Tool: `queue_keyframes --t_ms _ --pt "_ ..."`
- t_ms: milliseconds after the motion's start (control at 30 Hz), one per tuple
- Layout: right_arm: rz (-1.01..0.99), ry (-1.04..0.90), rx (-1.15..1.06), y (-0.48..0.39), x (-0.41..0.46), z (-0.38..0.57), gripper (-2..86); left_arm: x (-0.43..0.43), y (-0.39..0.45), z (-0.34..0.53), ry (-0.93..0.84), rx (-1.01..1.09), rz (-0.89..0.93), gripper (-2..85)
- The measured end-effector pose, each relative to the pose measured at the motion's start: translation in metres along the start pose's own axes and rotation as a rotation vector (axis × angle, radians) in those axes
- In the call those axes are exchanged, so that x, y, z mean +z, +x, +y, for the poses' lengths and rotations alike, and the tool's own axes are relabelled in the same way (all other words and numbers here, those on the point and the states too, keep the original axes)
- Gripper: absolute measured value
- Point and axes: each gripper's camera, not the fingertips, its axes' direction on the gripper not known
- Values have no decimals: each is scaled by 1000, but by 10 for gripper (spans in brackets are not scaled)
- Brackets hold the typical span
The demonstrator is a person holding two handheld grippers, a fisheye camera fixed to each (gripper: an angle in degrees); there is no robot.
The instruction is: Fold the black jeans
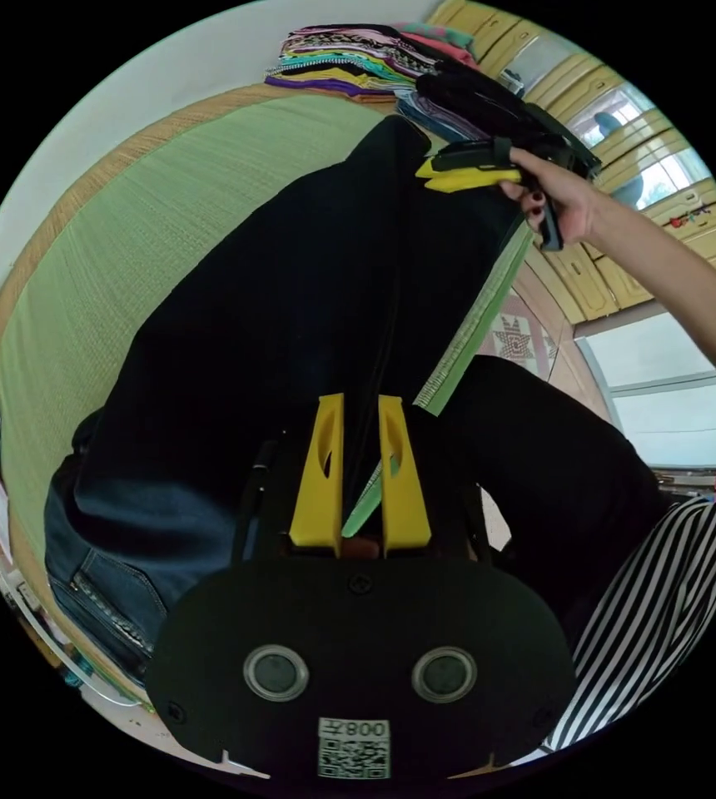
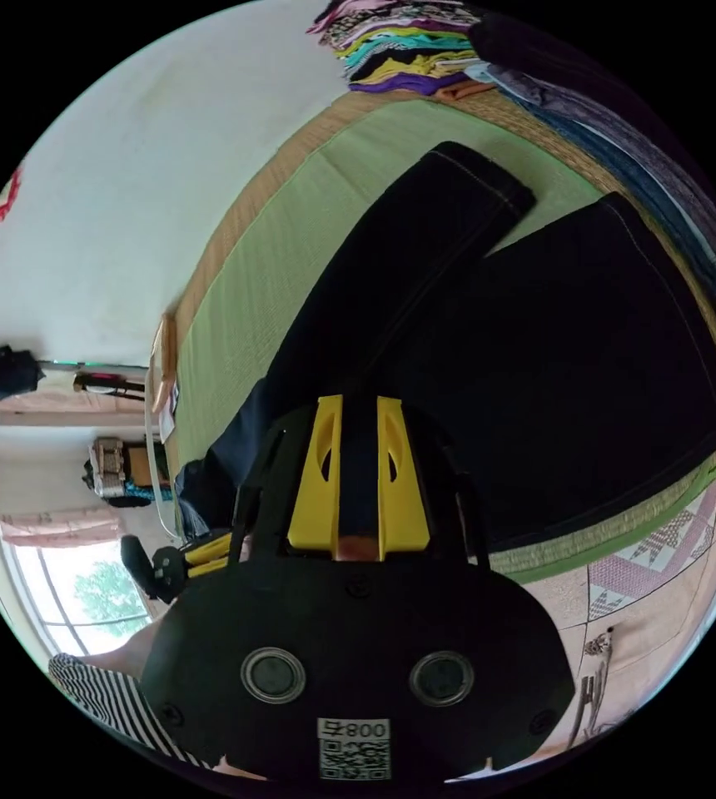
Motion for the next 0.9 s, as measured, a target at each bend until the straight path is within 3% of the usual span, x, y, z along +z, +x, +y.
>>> queue_keyframes --t_ms 567,900 --pt "-248 3 145 148 -24 6 37 74 4 -110 16 -96 114 27" --pt "-338 32 93 184 -79 19 8 96 10 -164 44 -95 131 12"
